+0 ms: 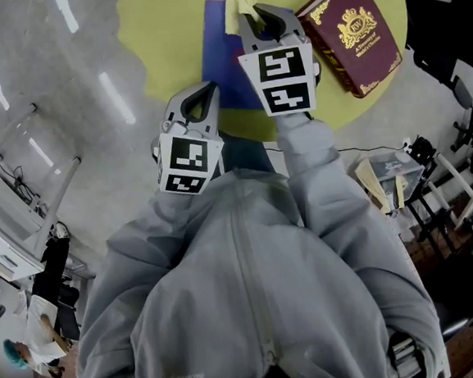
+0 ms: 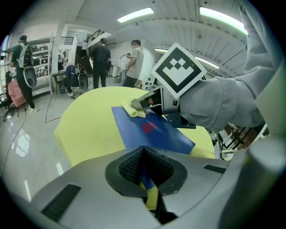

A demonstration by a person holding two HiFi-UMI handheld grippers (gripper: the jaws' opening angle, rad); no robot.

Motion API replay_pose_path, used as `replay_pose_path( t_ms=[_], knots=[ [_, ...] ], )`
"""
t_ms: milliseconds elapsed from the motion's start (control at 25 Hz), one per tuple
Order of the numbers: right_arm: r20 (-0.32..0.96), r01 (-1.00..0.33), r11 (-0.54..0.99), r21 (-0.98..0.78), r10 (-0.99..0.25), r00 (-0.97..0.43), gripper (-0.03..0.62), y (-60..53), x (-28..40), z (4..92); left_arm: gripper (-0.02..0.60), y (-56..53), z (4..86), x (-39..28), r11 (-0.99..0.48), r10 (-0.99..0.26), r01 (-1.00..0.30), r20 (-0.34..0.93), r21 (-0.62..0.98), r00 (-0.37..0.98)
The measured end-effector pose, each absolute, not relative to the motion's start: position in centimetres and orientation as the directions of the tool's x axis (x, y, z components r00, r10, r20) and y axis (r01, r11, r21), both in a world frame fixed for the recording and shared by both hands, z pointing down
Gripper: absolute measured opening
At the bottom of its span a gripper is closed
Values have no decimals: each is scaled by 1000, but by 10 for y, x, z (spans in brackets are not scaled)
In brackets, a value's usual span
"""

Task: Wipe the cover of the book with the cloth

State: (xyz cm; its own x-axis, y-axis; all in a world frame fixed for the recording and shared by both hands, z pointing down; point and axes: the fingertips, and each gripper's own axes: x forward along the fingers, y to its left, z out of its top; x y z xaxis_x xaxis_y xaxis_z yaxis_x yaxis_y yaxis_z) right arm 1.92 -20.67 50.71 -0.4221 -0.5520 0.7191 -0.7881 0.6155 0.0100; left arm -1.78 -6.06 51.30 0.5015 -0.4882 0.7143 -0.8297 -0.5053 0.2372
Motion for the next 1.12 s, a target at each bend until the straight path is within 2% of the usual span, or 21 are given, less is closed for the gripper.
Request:
replay_pose_path(
  t_ms=[600,1120],
  knots=[
    [725,-841,534,87,-613,-314,55,-200,77,509,18,-56,512,-18,-493,-506,-836,702,241,501],
    [726,-848,512,135,-634,-267,55,-201,94,514,18,-46,515,-33,-478,-515,-842,698,249,498]
  ],
)
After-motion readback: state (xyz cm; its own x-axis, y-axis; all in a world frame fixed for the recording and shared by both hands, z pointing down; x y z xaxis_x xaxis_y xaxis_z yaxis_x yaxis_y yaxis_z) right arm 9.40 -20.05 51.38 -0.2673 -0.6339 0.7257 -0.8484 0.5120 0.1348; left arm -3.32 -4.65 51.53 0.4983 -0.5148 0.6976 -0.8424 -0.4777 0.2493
